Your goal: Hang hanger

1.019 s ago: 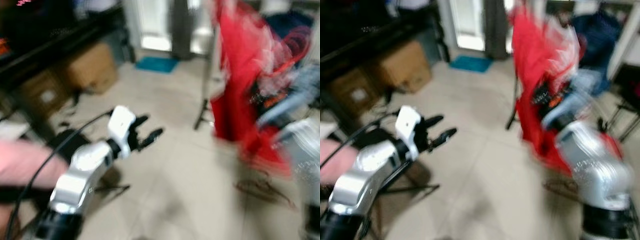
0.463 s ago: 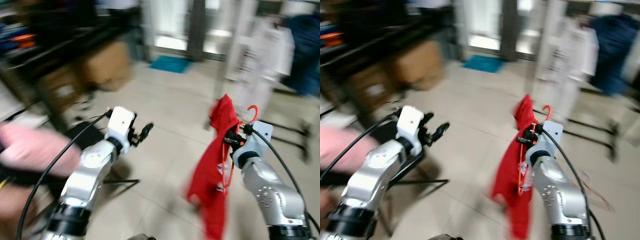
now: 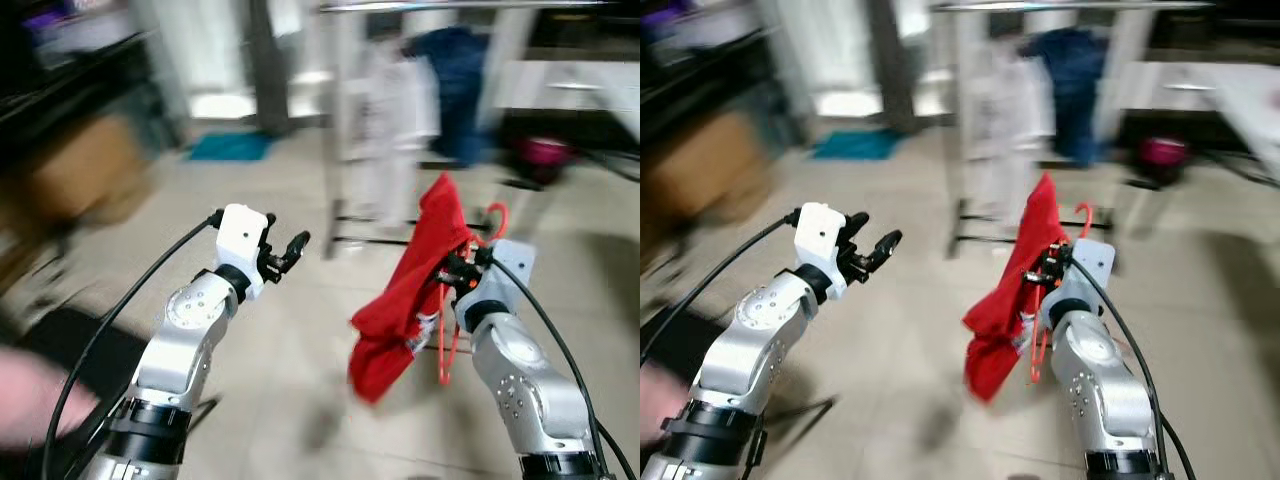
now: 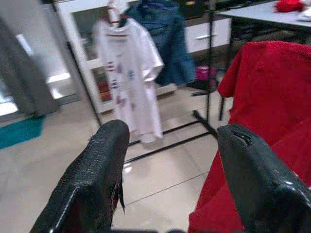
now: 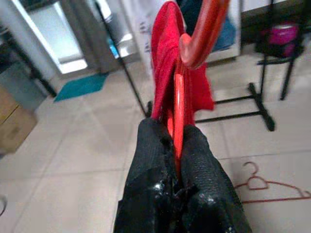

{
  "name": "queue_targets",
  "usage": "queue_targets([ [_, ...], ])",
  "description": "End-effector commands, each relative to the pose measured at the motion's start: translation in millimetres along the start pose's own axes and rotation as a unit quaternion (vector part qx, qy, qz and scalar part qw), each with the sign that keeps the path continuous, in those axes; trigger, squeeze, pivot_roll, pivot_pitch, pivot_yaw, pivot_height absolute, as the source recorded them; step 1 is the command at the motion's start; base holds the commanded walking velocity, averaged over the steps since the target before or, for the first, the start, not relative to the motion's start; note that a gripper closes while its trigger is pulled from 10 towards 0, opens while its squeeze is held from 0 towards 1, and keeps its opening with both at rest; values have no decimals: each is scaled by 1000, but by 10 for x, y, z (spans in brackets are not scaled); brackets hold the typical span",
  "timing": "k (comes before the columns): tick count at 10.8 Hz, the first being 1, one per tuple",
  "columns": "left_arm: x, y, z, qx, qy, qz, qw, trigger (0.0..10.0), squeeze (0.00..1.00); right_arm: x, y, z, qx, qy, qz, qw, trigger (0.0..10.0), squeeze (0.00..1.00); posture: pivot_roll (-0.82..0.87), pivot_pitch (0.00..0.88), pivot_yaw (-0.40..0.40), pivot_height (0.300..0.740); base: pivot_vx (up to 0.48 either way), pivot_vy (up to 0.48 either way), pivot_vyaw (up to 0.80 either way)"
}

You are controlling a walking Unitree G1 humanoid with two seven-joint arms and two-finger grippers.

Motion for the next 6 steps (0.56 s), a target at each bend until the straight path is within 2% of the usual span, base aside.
queue_targets([
  [1,-44,-47,-12,5,-11,-2,1000,10000,0,16,-70,5,16,9,-2,1000,10000,0,-130,0,106,740,379,0,0],
  [2,-59,-42,-18,4,-12,0,1000,10000,0,6,-133,3,33,7,-11,999,10000,0,-131,0,106,740,379,0,0],
  [5,-81,-25,-32,-5,-15,5,1000,10000,0,-30,-152,3,41,-1,-21,999,10000,0,-131,0,103,740,379,0,0],
  [6,-83,-22,-38,-7,-15,6,1000,10000,0,-46,-169,-3,51,-8,-17,999,10000,0,-131,0,102,740,375,0,-800],
])
Point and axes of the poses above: a point about 5 cm out from each wrist's last joint towards the gripper, its own z axis pointing out of the wrist towards the gripper, its own x axis along the axis of the wrist's last joint, y = z × x, the point moved 2 cm from there along z, pointing out of the wrist towards the gripper, and after that the axes turned 15 degrees about z, right-handed, at the moved point
